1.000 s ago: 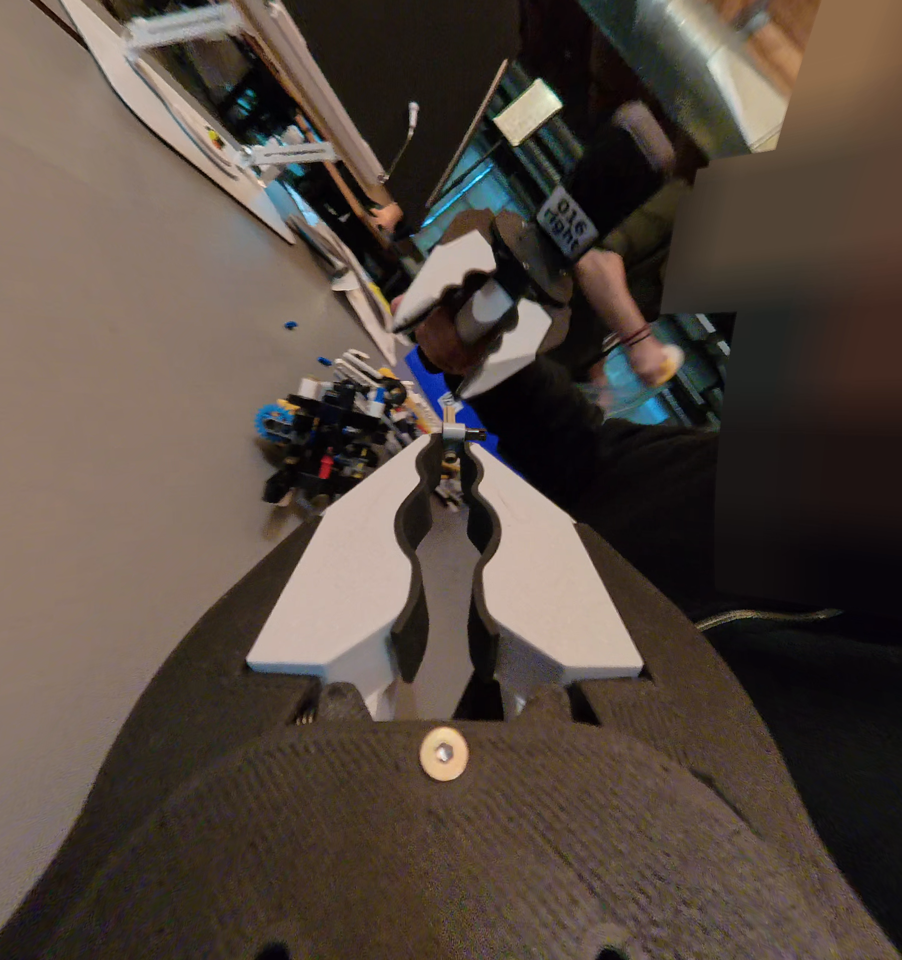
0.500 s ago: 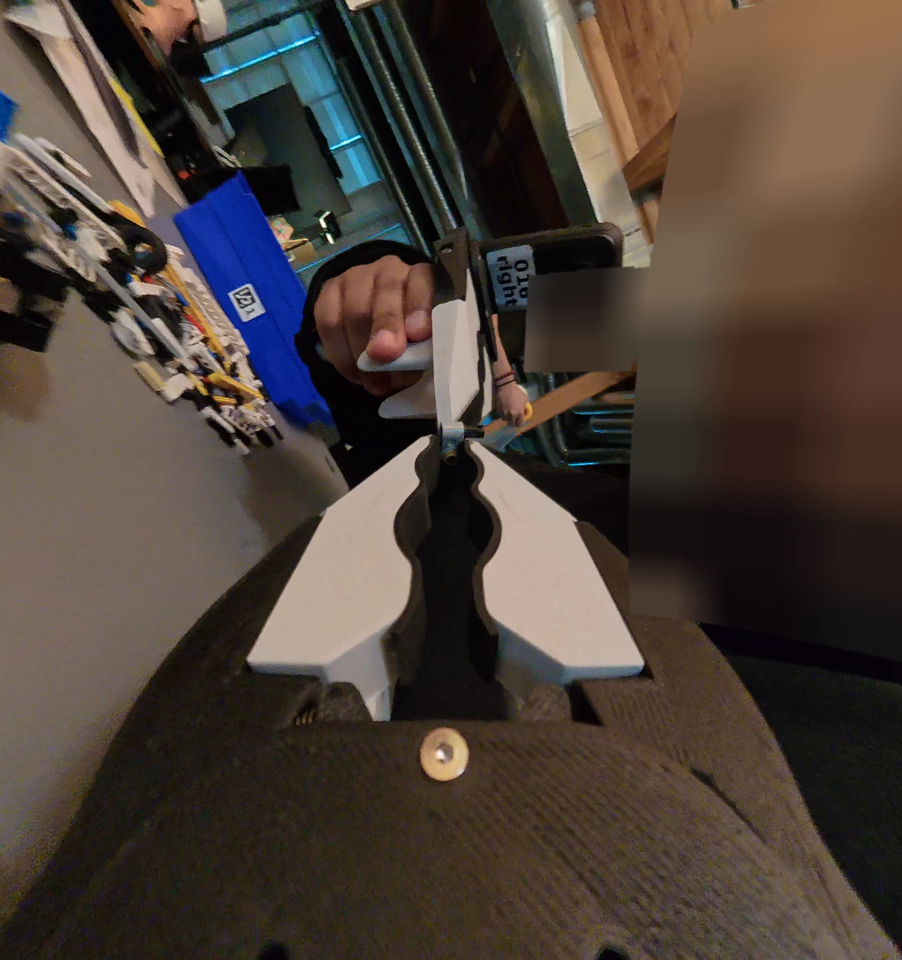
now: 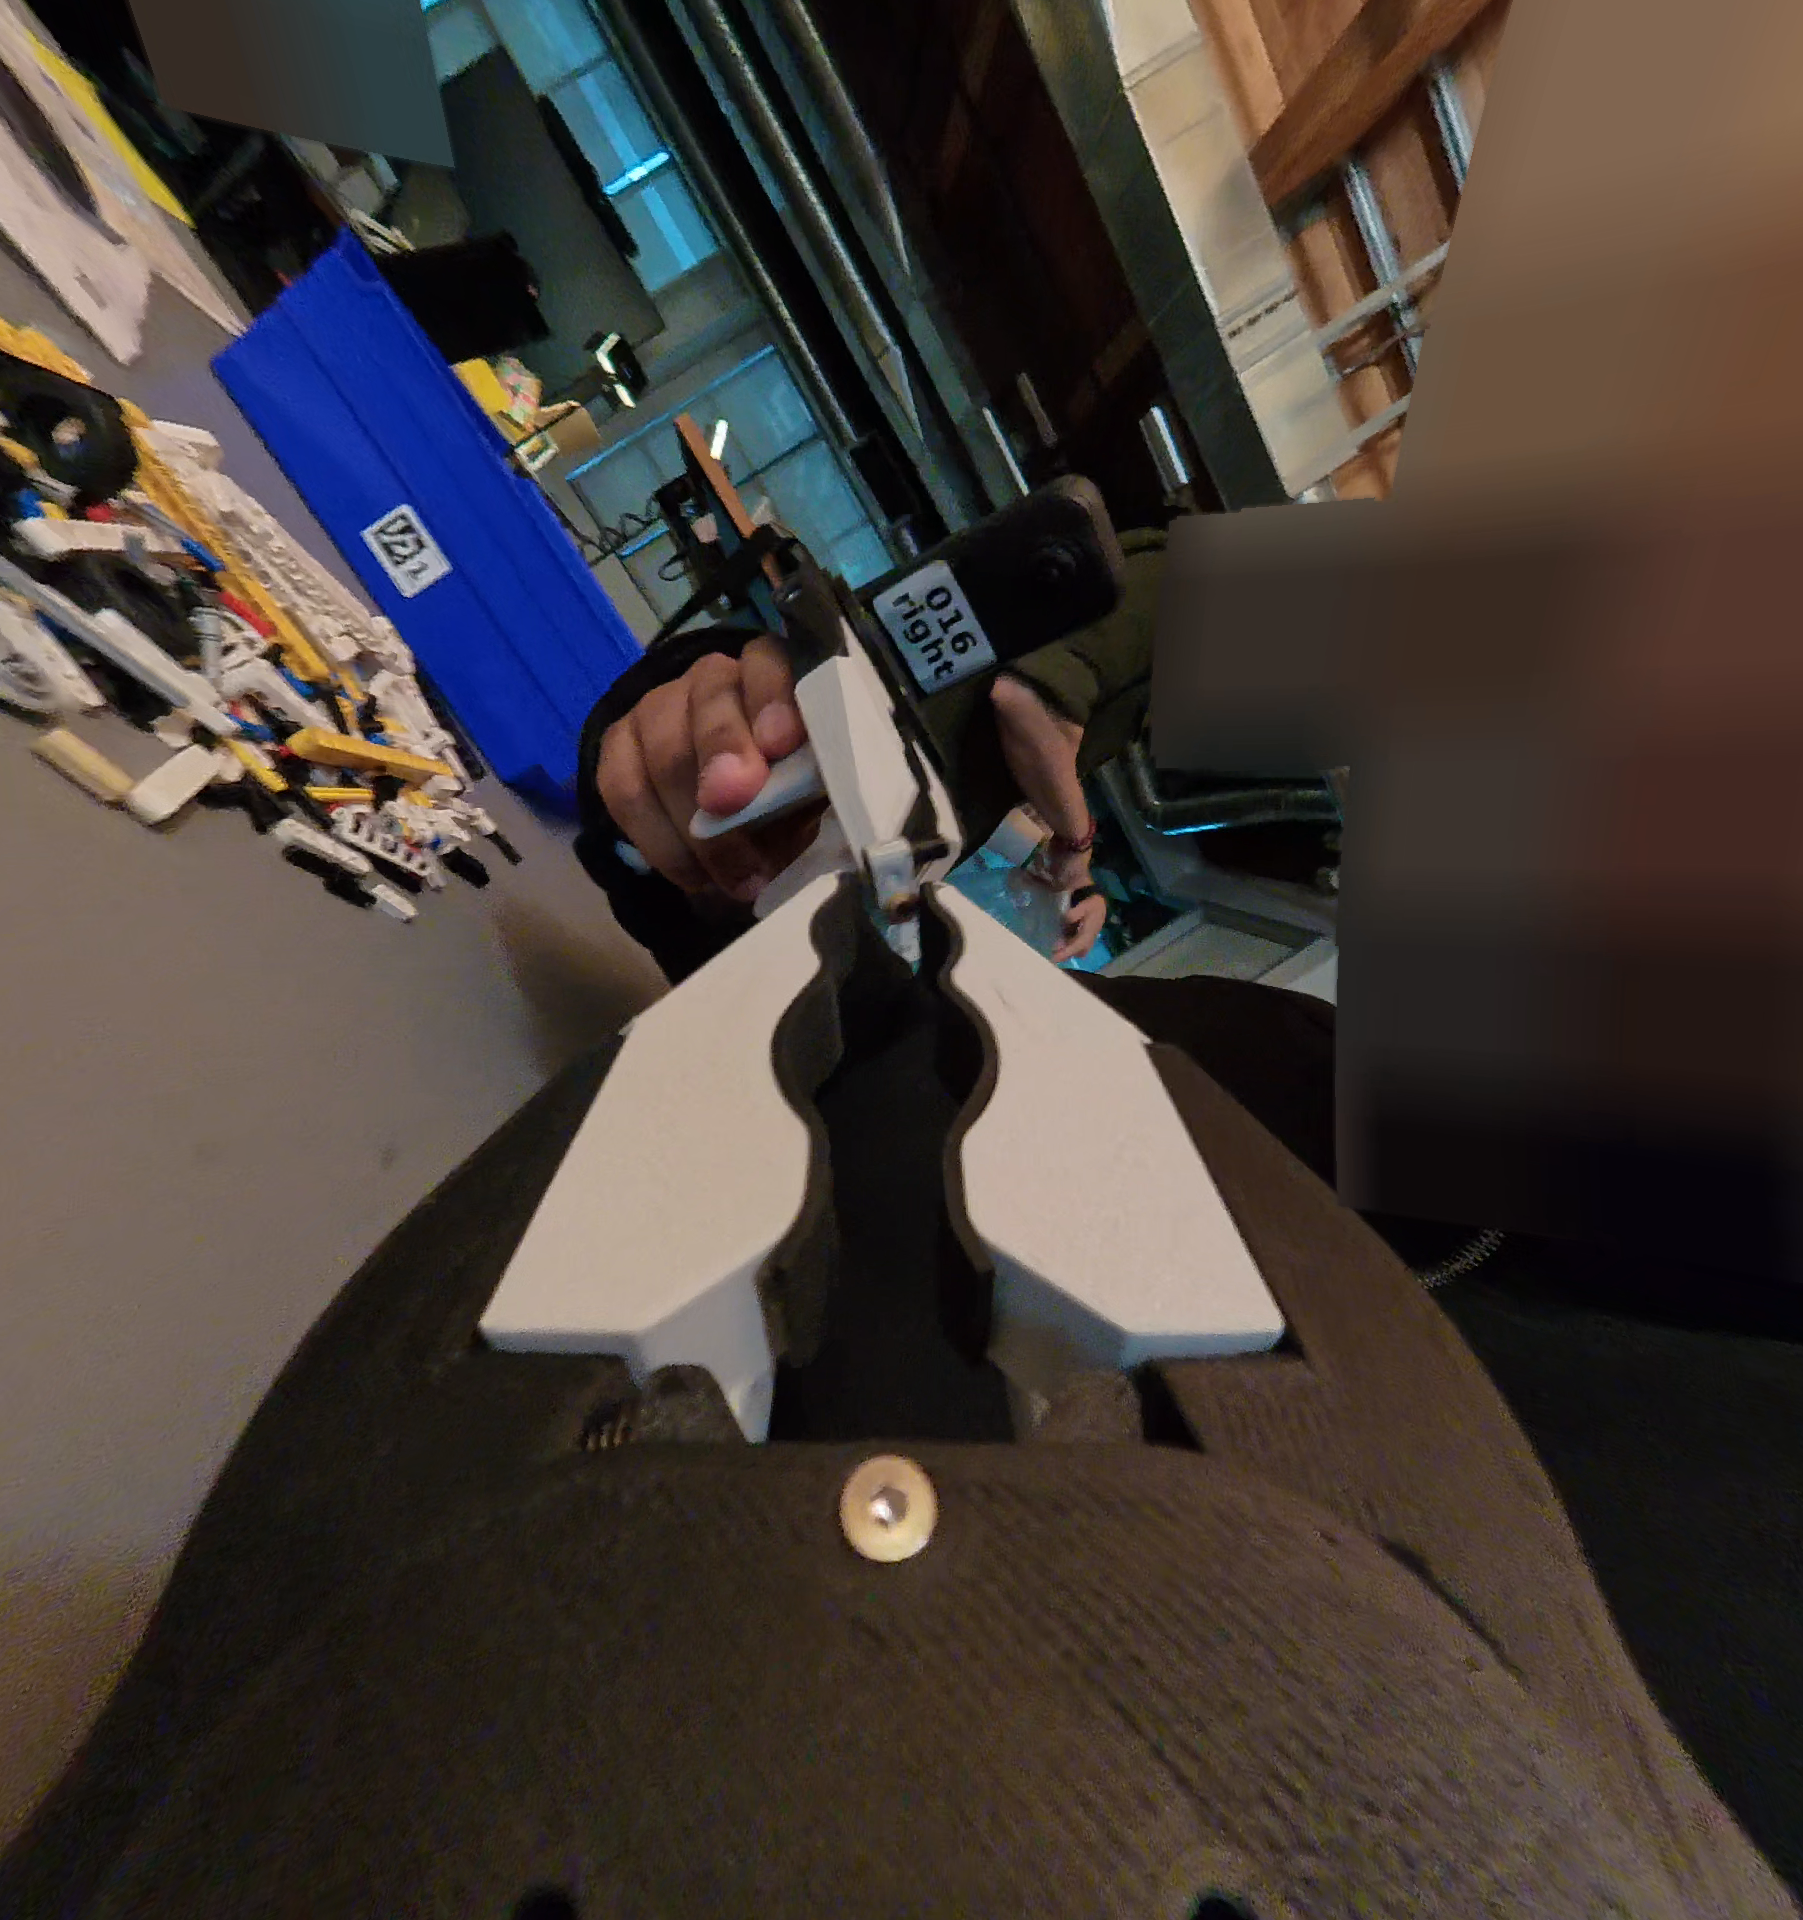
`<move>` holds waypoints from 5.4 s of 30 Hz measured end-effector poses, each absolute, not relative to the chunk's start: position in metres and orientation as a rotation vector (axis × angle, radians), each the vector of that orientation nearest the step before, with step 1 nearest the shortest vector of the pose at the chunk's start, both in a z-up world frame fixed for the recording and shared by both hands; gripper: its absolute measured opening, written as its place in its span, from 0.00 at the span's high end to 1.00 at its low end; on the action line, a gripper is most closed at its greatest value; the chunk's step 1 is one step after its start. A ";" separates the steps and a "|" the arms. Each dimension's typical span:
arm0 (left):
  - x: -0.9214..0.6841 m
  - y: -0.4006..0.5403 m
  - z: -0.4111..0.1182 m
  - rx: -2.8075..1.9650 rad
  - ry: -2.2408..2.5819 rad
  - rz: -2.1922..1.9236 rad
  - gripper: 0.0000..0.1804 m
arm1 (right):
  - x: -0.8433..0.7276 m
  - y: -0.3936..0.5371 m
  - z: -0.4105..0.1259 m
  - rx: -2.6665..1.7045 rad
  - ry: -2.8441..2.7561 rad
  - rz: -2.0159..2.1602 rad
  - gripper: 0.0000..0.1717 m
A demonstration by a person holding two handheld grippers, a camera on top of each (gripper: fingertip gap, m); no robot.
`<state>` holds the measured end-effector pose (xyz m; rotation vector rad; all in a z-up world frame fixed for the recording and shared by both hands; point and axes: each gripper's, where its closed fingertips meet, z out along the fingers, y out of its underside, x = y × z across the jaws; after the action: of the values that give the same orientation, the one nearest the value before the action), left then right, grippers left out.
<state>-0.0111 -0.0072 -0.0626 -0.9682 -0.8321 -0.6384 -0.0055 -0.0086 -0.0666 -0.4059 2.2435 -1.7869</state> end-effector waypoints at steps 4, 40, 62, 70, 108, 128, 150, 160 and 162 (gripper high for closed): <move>-0.012 0.003 -0.067 -0.992 -0.833 -0.667 0.98 | -0.006 0.000 -0.071 -0.389 2.364 -1.812 0.99; -0.002 0.005 -0.094 -1.072 -0.830 -0.634 0.98 | 0.001 0.004 -0.099 -0.444 2.581 -1.657 0.99; -0.006 0.000 -0.119 -0.942 -1.003 -0.687 0.98 | -0.002 -0.008 -0.124 -0.275 2.638 -1.622 0.99; -0.012 -0.002 -0.117 -1.039 -0.997 -0.612 0.98 | -0.005 -0.004 -0.116 -0.293 2.641 -1.795 0.80; 0.013 0.016 -0.095 -0.980 -0.887 -0.796 0.99 | 0.012 -0.001 -0.100 -0.399 2.537 -1.959 0.92; -0.051 -0.009 -0.097 -1.343 -0.968 -0.119 0.98 | -0.071 0.099 -0.083 0.311 2.521 -2.250 0.92; -0.105 0.122 -0.118 -1.598 -0.768 -0.146 0.87 | -0.114 0.133 -0.145 0.879 3.190 -1.875 0.93; -0.093 0.120 -0.116 -1.642 -0.691 0.013 1.00 | -0.101 0.106 -0.127 0.451 3.670 -1.813 0.92; -0.094 0.112 -0.112 -1.618 -0.706 0.049 0.99 | -0.097 0.099 -0.118 0.364 3.672 -1.913 0.92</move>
<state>-0.0941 0.1120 -0.1124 -1.6176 -0.7057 0.0485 -0.0969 0.0993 -0.1184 0.3641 3.6718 -1.9133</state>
